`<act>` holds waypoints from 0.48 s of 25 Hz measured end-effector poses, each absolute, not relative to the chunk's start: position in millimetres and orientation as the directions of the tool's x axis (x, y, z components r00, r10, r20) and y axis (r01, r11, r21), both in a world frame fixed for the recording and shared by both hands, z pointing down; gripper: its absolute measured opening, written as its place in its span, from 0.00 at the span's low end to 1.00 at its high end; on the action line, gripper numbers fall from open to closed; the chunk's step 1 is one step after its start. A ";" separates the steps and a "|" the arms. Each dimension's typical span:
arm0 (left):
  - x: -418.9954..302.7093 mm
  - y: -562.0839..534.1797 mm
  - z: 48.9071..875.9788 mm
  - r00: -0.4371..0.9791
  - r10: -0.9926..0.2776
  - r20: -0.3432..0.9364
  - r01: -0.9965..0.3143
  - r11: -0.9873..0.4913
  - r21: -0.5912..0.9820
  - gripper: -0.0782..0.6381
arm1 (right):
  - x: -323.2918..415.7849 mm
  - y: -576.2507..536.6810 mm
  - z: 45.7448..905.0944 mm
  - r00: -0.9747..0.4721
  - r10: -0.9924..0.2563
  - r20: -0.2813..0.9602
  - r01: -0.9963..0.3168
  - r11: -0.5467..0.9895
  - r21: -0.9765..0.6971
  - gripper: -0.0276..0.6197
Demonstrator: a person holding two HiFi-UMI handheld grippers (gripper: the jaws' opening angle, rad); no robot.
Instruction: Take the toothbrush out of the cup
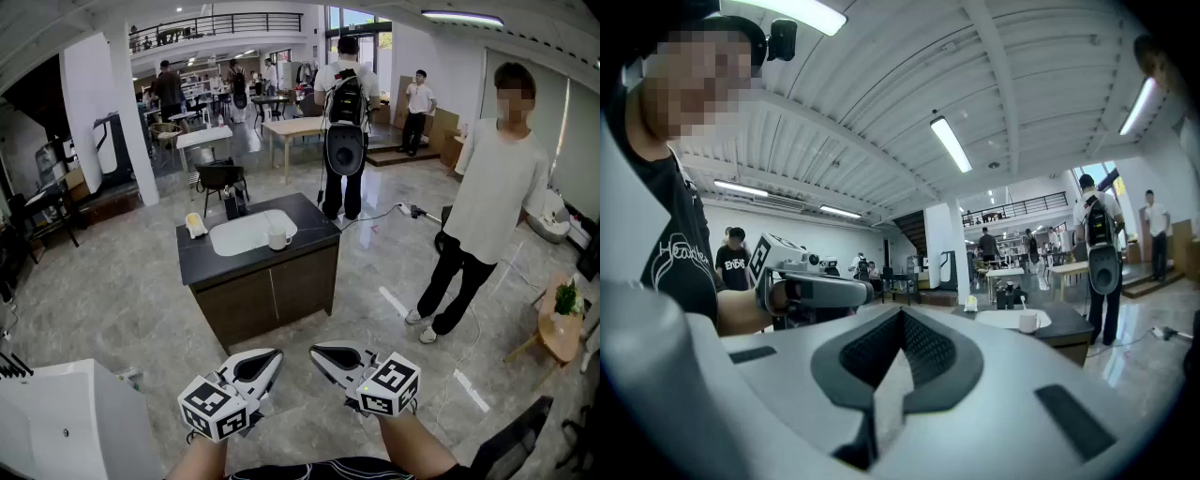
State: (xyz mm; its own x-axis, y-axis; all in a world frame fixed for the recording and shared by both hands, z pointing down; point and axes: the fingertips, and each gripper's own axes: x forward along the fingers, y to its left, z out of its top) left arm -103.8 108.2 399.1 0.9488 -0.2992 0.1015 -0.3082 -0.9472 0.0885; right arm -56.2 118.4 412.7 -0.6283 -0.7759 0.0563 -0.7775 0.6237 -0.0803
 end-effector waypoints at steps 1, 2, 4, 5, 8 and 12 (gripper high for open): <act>-103.2 108.2 398.8 0.949 -0.298 0.101 -0.307 -0.948 0.086 0.12 | -56.3 118.1 412.5 -0.629 -0.775 0.055 -0.777 0.625 -0.081 0.05; -102.7 108.2 398.5 0.949 -0.298 0.100 -0.306 -0.948 0.084 0.12 | -56.4 117.9 412.3 -0.630 -0.775 0.055 -0.776 0.625 -0.081 0.05; -101.9 109.0 397.8 0.950 -0.296 0.099 -0.304 -0.949 0.082 0.12 | -56.5 118.6 412.2 -0.631 -0.774 0.055 -0.776 0.626 -0.082 0.05; -101.7 109.6 397.4 0.950 -0.295 0.099 -0.303 -0.949 0.081 0.12 | -56.5 119.3 412.0 -0.631 -0.774 0.056 -0.775 0.626 -0.081 0.05; -101.6 111.3 396.5 0.951 -0.293 0.100 -0.302 -0.950 0.083 0.12 | -56.6 122.1 410.5 -0.631 -0.774 0.057 -0.776 0.626 -0.076 0.05; -98.5 112.5 397.6 0.952 -0.288 0.103 -0.297 -0.951 0.084 0.12 | -54.9 125.1 409.4 -0.630 -0.775 0.052 -0.777 0.626 -0.071 0.05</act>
State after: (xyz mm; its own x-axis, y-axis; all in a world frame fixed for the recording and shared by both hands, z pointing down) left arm -98.5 112.5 397.6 0.9520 -0.2885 0.1027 -0.2973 -0.9511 0.0842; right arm -54.9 125.1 409.4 -0.6297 -0.7750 0.0524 -0.7765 0.6261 -0.0707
